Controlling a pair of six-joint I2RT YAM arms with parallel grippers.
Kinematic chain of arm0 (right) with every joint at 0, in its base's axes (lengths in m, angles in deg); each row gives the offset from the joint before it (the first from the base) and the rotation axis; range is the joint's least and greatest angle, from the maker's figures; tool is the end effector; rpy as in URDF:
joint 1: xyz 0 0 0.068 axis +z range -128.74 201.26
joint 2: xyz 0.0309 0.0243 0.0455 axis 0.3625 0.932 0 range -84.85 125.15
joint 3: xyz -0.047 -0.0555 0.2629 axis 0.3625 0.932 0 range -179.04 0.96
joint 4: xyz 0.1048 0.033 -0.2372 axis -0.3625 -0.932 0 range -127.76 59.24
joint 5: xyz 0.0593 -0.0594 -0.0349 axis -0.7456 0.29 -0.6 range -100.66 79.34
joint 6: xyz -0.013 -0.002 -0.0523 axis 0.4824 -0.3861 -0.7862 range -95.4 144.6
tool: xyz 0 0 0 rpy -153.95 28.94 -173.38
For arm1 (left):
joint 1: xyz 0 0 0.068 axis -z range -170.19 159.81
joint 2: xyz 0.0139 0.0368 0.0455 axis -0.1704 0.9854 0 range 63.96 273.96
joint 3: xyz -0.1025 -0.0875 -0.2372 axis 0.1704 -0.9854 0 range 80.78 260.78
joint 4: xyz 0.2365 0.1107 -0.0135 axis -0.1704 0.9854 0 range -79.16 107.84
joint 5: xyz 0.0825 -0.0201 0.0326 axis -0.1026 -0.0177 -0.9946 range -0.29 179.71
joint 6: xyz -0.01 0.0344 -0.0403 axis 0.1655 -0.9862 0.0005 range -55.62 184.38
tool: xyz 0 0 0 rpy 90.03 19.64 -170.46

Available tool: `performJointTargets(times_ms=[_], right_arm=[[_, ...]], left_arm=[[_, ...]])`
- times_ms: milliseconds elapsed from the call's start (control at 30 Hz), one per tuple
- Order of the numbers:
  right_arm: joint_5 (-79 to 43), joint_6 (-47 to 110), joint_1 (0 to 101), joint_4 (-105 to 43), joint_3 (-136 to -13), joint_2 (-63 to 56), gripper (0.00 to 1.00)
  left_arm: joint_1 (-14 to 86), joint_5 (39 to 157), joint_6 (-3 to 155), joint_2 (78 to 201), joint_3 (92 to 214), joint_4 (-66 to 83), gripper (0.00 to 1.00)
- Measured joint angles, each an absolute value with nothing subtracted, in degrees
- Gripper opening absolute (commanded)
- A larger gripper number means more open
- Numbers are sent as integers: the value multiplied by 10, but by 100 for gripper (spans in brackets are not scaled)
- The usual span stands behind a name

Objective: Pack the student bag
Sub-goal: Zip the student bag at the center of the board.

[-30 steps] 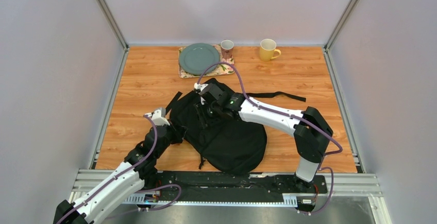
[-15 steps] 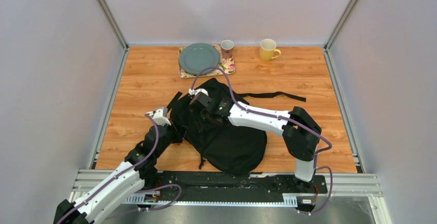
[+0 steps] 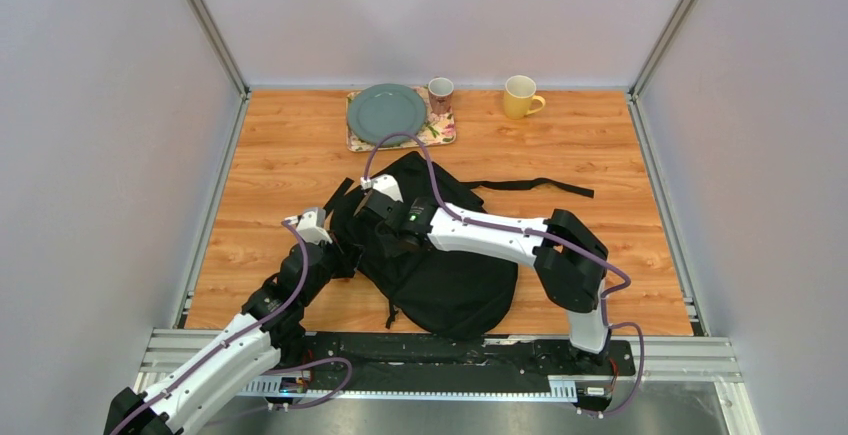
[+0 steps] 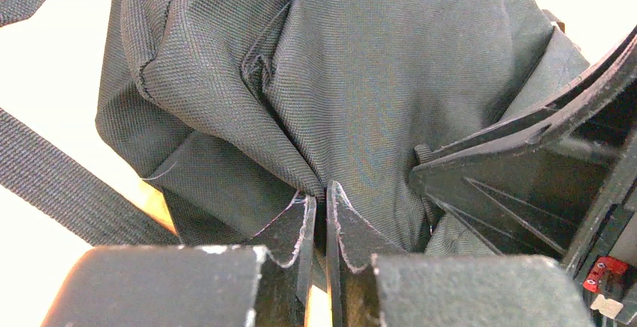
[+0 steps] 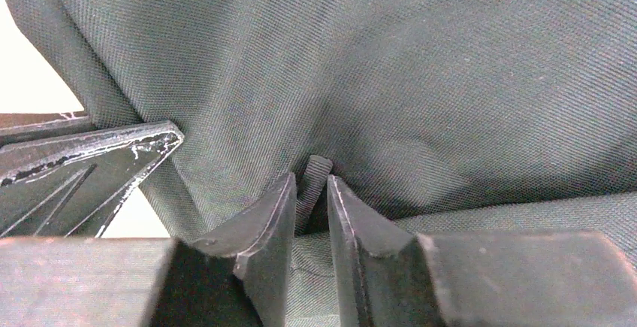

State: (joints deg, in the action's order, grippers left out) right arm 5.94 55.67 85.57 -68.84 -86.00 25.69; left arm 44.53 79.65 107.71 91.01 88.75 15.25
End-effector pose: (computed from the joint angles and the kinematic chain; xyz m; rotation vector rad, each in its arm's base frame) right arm 0.1880 0.3673 0.2225 -0.6496 2.5091 0.2292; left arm 0.1154 -0.0724 0.1667 -0.2706 2.0262 -0.7030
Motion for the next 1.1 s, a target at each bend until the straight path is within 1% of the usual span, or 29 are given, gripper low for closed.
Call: performJointTargets(times_ms=[200,333,567,633,667,700,767,800,900,1100], right_arm=[[79,558,858,-702,-872,266,16],[79,559,859,-702,-872,267,0],[79,558,860,-690,-866,263,0],[74,558,860,-669,-848,251,0],[71,556,859,-657,-837,244,0],[66,556,859,-643,-824,235,0],[53,555,856,-625,-805,220,0],[45,554,855,-621,-801,214,0],[27,554,853,-608,-799,208,0],[0,554,853,-584,-787,206,0]], left_arm=[[445,800,1077,913,888,151,4],[445,801,1076,917,888,148,3],[443,804,1076,922,888,147,3],[443,807,1075,924,888,146,11],[443,809,1073,925,888,145,20],[442,812,1072,927,889,144,40],[442,822,1063,931,893,144,50],[442,833,1065,933,896,144,60],[443,857,1066,931,898,140,69],[442,891,1093,911,898,145,72]])
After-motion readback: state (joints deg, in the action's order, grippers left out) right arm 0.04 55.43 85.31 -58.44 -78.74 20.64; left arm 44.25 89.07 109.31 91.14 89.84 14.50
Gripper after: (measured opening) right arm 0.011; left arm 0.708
